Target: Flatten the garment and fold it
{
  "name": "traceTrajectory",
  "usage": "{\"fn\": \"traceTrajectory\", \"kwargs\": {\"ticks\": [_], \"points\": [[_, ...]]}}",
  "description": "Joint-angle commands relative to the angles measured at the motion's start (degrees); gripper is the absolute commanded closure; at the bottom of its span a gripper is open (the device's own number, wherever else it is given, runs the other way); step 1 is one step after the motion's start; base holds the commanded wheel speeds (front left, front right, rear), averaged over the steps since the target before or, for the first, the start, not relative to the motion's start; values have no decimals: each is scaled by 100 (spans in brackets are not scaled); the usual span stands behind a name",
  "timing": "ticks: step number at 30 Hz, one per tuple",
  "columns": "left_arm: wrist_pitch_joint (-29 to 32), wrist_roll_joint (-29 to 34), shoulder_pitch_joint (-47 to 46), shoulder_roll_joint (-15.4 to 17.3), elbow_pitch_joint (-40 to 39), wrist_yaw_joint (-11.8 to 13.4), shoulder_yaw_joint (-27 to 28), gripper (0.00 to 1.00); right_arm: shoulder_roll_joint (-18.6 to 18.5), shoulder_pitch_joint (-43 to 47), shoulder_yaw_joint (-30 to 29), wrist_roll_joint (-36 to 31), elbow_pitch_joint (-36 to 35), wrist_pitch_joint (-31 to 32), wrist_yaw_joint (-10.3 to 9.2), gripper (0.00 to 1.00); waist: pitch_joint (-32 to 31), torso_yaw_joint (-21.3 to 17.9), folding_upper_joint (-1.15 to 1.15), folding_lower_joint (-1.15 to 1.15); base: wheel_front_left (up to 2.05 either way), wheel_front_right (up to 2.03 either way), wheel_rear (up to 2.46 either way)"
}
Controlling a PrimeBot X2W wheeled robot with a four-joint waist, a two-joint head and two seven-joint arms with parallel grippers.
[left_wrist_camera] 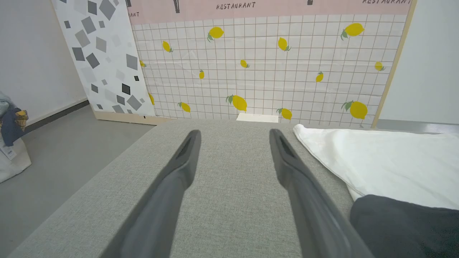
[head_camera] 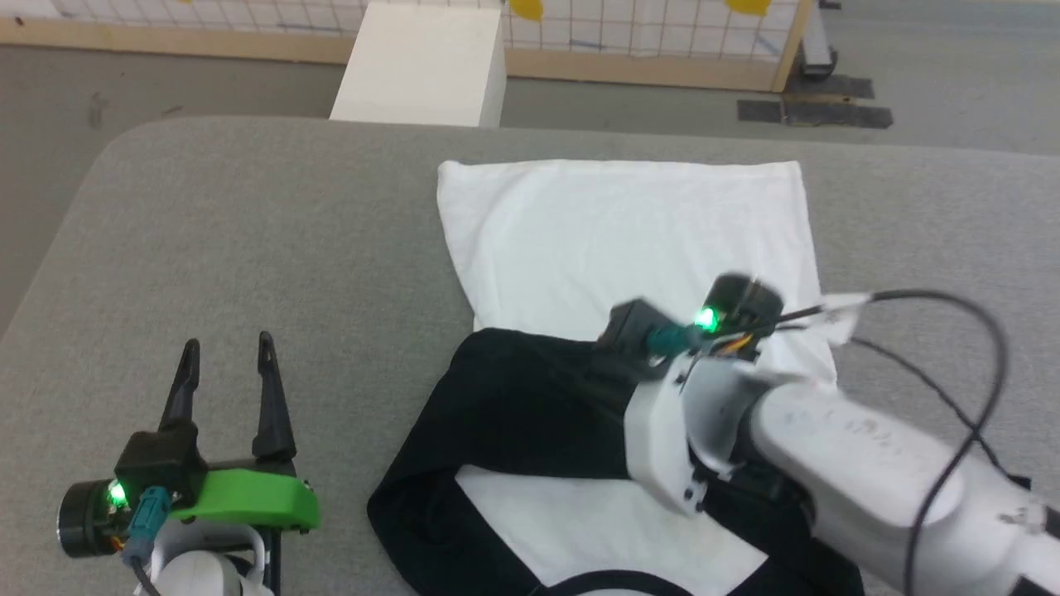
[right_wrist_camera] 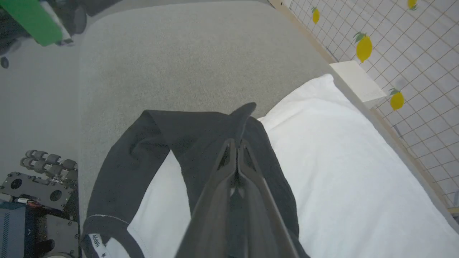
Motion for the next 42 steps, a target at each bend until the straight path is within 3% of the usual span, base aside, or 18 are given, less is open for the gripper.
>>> {"fn": "traceTrajectory", "kwargs": {"ticks": [1,8,12,13,14,15,21,27,34,42], "points": [[-20,52,-163,-62,27,-15,-30,0,110,-40,192,15,333,-79,-9,100,213,191,0,0,0,0,0],[-20,19,-378,-128,127,-30,-62,0,749,89,962,283,2233,-280,-9,100,525,352,0,0,0,0,0],[-21,24,-420,-137,193,-53,31,0,954,136,1160,363,2689,-429,-9,98,527,299,0,0,0,0,0],[-21,32,-420,-129,216,-57,68,0,996,118,1174,385,2726,-520,-9,73,502,259,0,0,0,0,0],[-21,46,-418,-111,250,-66,109,0,1030,78,1190,382,2737,-654,-9,33,462,207,0,0,0,0,0],[-21,59,-421,-93,279,-80,134,0,1040,40,1198,373,2729,-790,-9,0,419,168,0,0,0,0,0],[-21,120,-529,83,534,-193,266,0,854,-154,950,363,2375,-2024,-9,0,112,-136,0,0,0,0,0],[-21,208,-1027,395,999,-336,232,0,523,40,-28,-19,1844,-2863,-9,0,42,-471,0,0,0,0,0],[132,191,-2126,785,1942,-486,93,0,496,910,-2211,-952,1032,-3140,-9,0,197,-803,0,0,0,0,0],[879,58,-3443,1127,2674,-630,-192,0,1181,2223,-4552,-2205,-495,-3170,-9,0,623,-1124,0,0,0,0,0]]}}
